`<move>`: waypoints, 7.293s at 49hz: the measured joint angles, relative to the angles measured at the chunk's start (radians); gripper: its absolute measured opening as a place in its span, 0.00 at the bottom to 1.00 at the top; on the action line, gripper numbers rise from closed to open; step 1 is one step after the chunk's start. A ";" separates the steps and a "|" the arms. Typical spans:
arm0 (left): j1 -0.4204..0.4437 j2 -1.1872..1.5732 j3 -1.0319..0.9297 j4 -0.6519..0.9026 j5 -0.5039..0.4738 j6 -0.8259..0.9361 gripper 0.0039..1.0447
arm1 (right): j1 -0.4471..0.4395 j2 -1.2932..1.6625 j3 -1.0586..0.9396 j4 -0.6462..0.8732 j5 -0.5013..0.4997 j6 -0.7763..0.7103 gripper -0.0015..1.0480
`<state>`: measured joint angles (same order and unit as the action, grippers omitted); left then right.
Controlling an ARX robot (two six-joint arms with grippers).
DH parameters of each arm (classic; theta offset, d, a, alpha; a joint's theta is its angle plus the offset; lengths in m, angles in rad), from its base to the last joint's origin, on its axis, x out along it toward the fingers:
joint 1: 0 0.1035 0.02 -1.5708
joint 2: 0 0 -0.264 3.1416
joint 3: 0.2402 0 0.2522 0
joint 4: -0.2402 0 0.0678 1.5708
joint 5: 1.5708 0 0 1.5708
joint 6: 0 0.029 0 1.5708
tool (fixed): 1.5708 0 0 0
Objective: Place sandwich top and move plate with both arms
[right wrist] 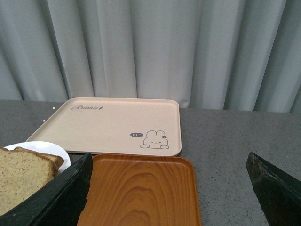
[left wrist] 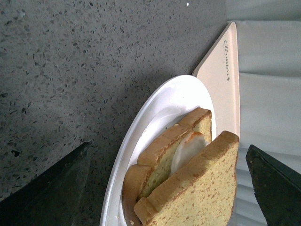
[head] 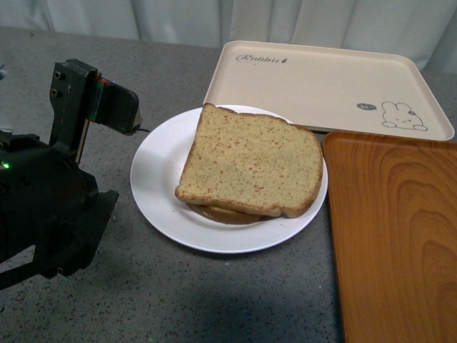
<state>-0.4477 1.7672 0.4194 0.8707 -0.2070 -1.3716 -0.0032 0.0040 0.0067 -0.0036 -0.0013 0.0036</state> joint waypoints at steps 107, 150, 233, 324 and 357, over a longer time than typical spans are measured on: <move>-0.149 0.157 0.033 0.086 -0.055 -0.205 0.38 | 0.000 0.000 0.000 0.000 0.000 0.000 0.91; -0.068 0.067 0.016 0.100 -0.039 -0.177 0.04 | 0.000 0.000 0.000 0.000 0.000 0.000 0.91; -0.076 0.419 0.767 -0.333 -0.016 0.100 0.04 | 0.000 0.000 0.000 0.000 0.000 0.000 0.91; 0.271 -0.385 0.066 -0.676 0.069 0.626 0.94 | 0.000 0.000 0.000 0.000 0.000 0.000 0.91; 0.446 -1.761 -0.401 -0.870 0.207 1.355 0.04 | 0.000 0.000 0.000 0.000 0.000 0.000 0.91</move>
<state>-0.0021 0.0067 0.0181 0.0010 -0.0002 -0.0166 -0.0029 0.0040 0.0067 -0.0032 -0.0010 0.0036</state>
